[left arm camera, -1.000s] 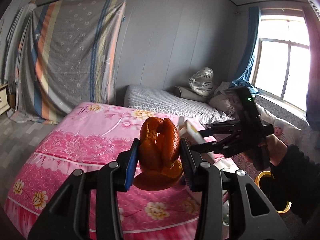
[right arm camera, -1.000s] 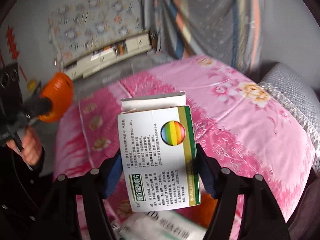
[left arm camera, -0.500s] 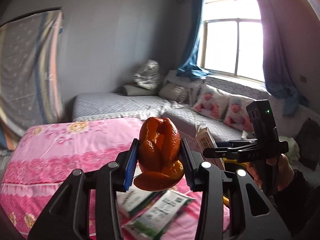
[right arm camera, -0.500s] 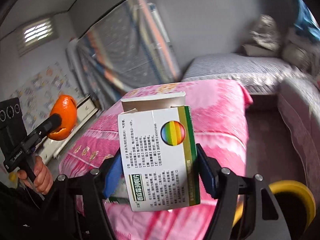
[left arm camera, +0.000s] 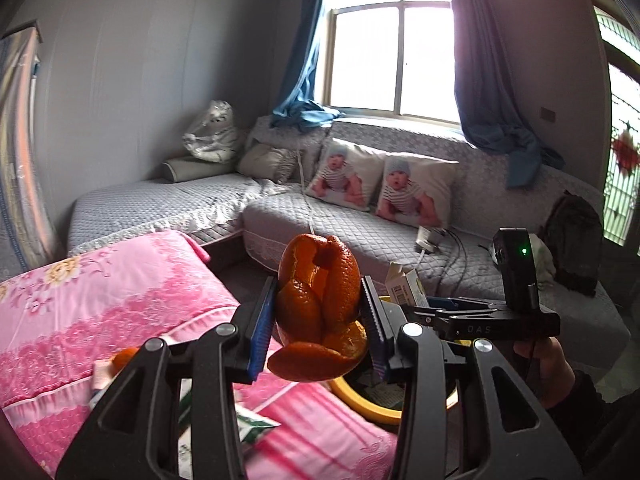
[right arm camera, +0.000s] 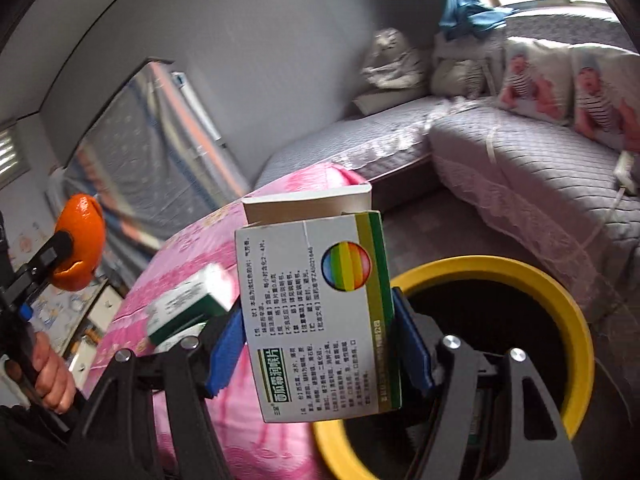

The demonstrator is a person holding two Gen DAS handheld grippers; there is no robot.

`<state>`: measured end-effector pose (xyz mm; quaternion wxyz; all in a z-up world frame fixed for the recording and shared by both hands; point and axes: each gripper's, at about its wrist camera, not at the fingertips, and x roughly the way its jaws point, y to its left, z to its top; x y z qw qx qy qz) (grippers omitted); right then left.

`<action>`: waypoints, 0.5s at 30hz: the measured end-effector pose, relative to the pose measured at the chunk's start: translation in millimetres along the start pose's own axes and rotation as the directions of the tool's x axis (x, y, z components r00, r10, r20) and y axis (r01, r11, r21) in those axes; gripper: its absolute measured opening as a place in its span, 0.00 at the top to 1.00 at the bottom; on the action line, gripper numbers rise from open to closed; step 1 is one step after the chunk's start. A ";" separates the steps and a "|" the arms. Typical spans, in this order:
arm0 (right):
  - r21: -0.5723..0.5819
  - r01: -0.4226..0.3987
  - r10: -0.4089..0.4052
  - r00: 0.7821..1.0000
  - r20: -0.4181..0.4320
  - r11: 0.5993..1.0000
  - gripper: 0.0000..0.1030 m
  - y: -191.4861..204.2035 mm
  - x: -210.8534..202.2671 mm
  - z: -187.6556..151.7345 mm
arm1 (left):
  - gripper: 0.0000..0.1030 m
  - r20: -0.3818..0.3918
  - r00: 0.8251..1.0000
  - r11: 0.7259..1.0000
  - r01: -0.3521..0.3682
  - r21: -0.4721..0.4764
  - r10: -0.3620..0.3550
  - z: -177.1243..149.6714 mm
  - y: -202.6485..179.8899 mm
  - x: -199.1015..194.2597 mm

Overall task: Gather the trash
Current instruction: 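Carry the peel and medicine box over the yellow bin and open both tools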

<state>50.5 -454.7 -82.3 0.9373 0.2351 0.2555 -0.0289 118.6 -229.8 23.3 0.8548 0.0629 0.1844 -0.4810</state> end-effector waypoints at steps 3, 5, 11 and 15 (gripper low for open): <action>0.037 0.049 -0.050 0.999 0.020 0.998 0.37 -21.0 -6.6 -6.8 | 0.62 -0.029 0.999 0.999 0.037 0.007 -0.037 -0.4 -11.1 22.1; 0.059 0.094 -0.096 0.995 0.033 0.994 0.37 -33.4 -10.3 -9.0 | 0.62 -0.057 0.997 0.998 0.059 0.006 -0.059 -2.3 -19.3 40.0; 0.128 0.186 -0.190 0.982 0.020 0.974 0.37 -65.4 -6.4 -20.1 | 0.62 -0.123 0.988 0.995 0.097 0.019 -0.094 -11.4 -29.9 90.2; 0.192 0.215 -0.217 0.976 -0.011 0.958 0.37 -87.5 -2.9 -29.5 | 0.62 -0.182 0.979 0.995 0.103 0.020 -0.097 -19.7 -35.4 126.1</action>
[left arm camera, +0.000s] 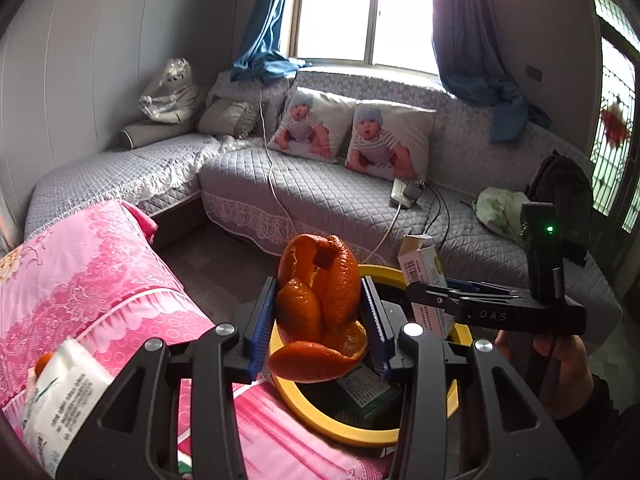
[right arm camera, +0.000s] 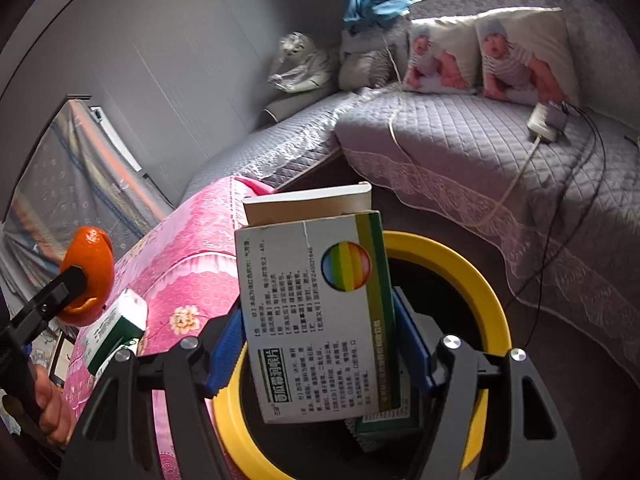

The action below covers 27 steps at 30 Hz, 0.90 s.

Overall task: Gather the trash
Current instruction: 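Carry the peel and medicine box over the yellow bin and open both tools, then move both open tools back over the bed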

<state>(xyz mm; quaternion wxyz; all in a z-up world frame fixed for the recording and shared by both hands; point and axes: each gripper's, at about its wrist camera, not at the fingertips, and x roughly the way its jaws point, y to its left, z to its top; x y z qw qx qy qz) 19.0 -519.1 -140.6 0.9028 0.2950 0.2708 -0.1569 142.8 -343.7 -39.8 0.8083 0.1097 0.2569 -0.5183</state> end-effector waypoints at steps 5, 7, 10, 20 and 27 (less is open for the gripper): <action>0.032 0.048 -0.047 0.999 -0.024 0.998 0.37 -13.7 5.6 -3.9 | 0.62 -0.051 0.999 1.000 -0.016 -0.006 0.016 -5.9 4.5 33.2; 0.058 0.053 -0.051 0.998 -0.036 0.997 0.37 -21.3 9.5 -4.2 | 0.62 -0.071 0.997 1.000 -0.017 -0.007 0.017 -8.0 3.8 45.4; 0.082 0.074 -0.071 0.997 -0.043 0.994 0.37 -28.1 12.1 -6.0 | 0.62 -0.099 0.995 1.000 -0.020 -0.007 0.020 -11.3 2.2 60.4; 0.123 0.095 -0.086 0.993 -0.081 0.988 0.37 -37.2 19.9 -8.5 | 0.58 -0.128 0.992 1.000 -0.003 -0.013 0.002 -18.8 -2.5 70.3; 0.161 0.137 -0.129 0.990 -0.062 0.977 0.26 -39.8 12.2 -5.3 | 0.19 -0.072 0.997 0.996 -0.036 -0.079 0.030 -16.2 10.4 52.6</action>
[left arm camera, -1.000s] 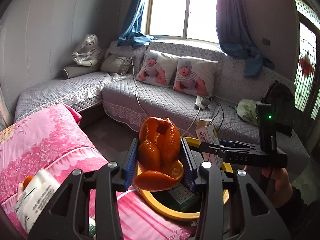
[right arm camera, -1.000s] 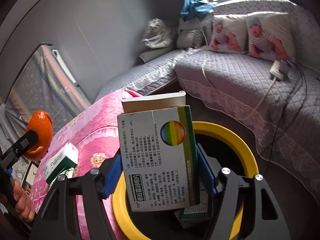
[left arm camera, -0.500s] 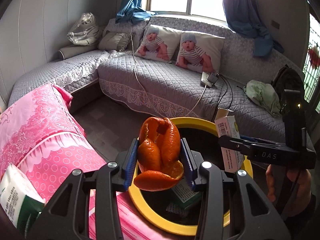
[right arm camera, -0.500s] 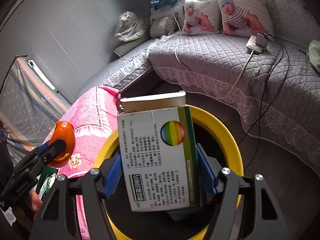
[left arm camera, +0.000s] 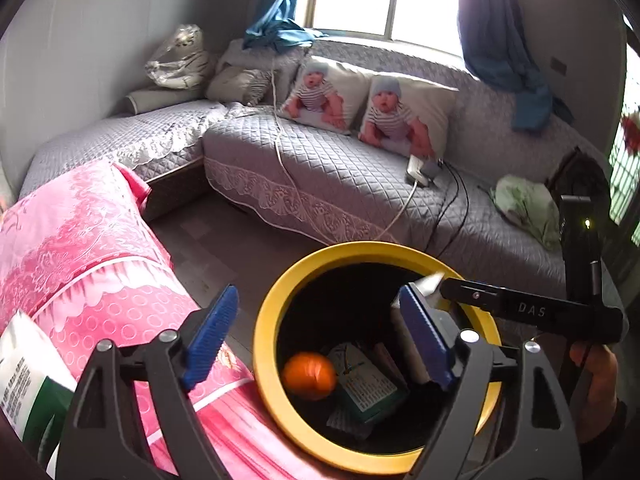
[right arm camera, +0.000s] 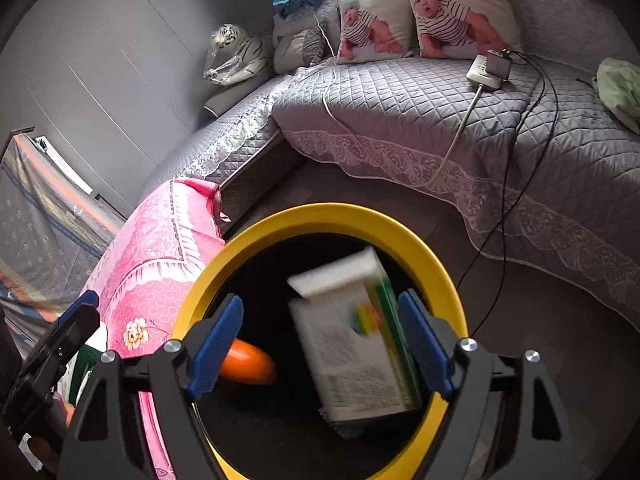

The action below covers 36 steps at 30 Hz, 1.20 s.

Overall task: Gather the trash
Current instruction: 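Move both open tools back over the bed, then grasp the orange on the bed with the right tool and lift it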

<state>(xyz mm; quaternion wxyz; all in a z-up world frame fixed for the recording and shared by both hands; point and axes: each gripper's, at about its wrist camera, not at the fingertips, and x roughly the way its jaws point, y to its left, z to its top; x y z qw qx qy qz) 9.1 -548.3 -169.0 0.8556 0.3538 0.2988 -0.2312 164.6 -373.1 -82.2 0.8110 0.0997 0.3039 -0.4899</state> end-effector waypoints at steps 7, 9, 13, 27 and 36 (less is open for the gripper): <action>-0.011 -0.138 0.138 0.989 0.049 0.990 0.25 13.4 -20.9 2.0 | 0.14 0.084 0.996 0.994 -0.028 -0.106 0.037 4.7 26.1 -38.8; -0.057 -0.239 0.242 0.969 0.040 0.969 0.25 31.9 -26.6 0.1 | 0.13 0.135 0.989 0.989 -0.034 -0.142 0.053 8.8 37.4 -61.4; -0.136 -0.394 0.398 0.917 0.000 0.909 0.25 72.7 -31.8 -3.2 | 0.12 0.214 0.973 0.984 -0.051 -0.170 0.087 13.7 55.6 -103.8; -0.317 -0.578 0.481 0.810 -0.335 0.752 0.19 207.7 9.5 -33.6 | 0.10 0.151 0.916 0.914 -0.333 -0.233 0.372 -71.1 169.3 -227.3; -0.350 -0.631 0.468 0.762 -0.447 0.692 0.19 272.3 28.1 -54.9 | 0.09 0.115 0.908 0.870 -0.342 -0.355 0.404 -127.7 201.4 -262.1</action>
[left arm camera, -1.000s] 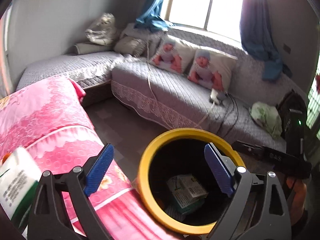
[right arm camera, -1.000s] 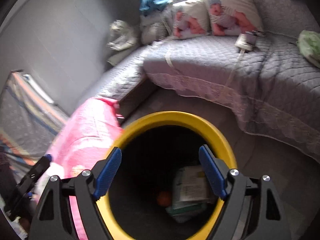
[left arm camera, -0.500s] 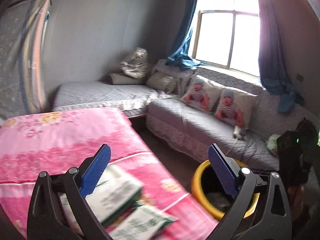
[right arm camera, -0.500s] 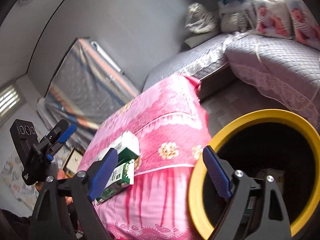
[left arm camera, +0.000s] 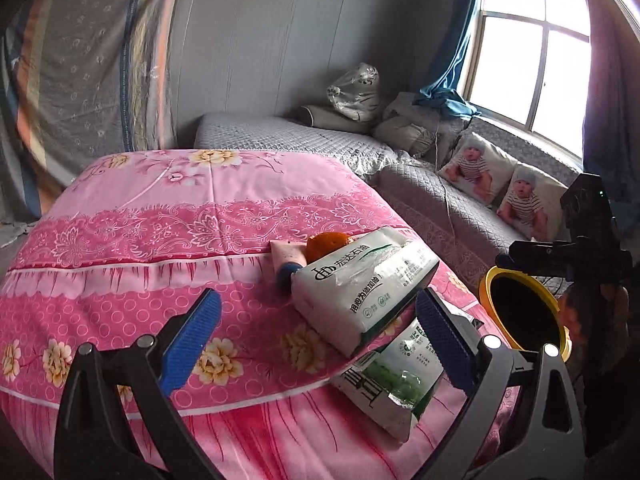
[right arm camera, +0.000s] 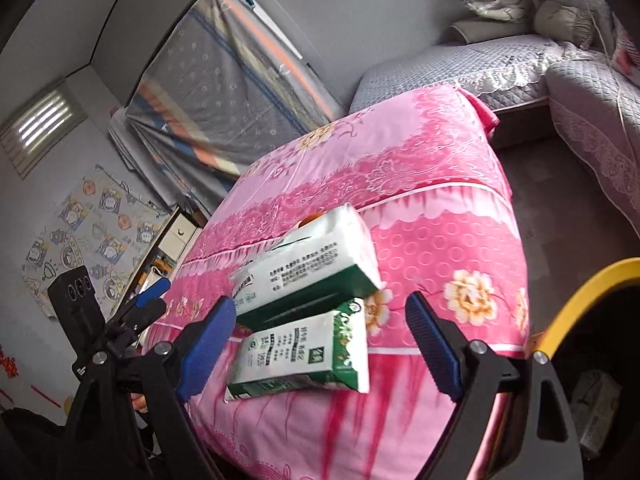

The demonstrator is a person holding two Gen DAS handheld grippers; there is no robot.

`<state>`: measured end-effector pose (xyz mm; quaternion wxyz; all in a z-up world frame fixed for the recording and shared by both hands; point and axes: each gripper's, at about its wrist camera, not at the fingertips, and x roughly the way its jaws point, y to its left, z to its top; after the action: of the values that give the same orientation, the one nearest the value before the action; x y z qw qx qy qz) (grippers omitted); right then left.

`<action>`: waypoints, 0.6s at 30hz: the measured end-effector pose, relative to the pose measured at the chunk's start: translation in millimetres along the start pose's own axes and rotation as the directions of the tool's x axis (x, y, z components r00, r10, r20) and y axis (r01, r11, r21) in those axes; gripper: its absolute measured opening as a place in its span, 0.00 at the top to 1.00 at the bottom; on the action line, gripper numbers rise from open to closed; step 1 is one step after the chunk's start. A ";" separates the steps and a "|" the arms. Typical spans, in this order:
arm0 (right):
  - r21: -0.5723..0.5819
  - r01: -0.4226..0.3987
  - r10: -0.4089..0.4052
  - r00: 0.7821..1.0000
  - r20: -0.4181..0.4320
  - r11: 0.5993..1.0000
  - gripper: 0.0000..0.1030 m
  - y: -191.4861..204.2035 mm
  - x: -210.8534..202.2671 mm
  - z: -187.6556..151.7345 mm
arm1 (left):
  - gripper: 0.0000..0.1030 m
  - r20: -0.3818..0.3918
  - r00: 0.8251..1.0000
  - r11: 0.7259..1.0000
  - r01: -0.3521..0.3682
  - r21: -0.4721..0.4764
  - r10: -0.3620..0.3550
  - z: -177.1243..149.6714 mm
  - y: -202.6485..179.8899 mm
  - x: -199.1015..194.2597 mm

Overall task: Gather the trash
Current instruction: 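Grasp the orange on the bed with the right tool and lift it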

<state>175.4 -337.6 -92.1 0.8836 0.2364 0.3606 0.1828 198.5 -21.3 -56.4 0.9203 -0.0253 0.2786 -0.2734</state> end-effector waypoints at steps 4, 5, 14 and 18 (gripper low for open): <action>-0.058 0.034 -0.037 0.998 -0.044 0.998 0.19 18.8 17.8 12.7 | 0.09 0.016 1.000 1.000 -0.001 -0.014 0.001 -6.4 9.2 -7.0; -0.080 0.046 -0.051 0.997 -0.057 0.996 0.19 23.7 22.6 16.7 | 0.09 0.017 1.000 1.000 0.001 -0.019 -0.001 -7.5 12.3 -8.8; -0.438 0.142 -0.280 0.922 -0.268 0.888 0.20 88.5 122.0 86.3 | 0.09 0.033 0.999 1.000 -0.002 -0.023 0.003 -13.5 21.6 -13.5; -0.472 0.144 -0.365 0.832 -0.418 0.870 0.29 96.4 184.4 109.6 | 0.09 0.017 1.000 0.997 0.012 -0.071 -0.011 -16.1 31.7 -10.9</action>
<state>364.1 -198.8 -71.8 0.8077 -0.0661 0.5548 0.1882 198.0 13.0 -70.8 0.9195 -0.0618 0.2806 -0.2683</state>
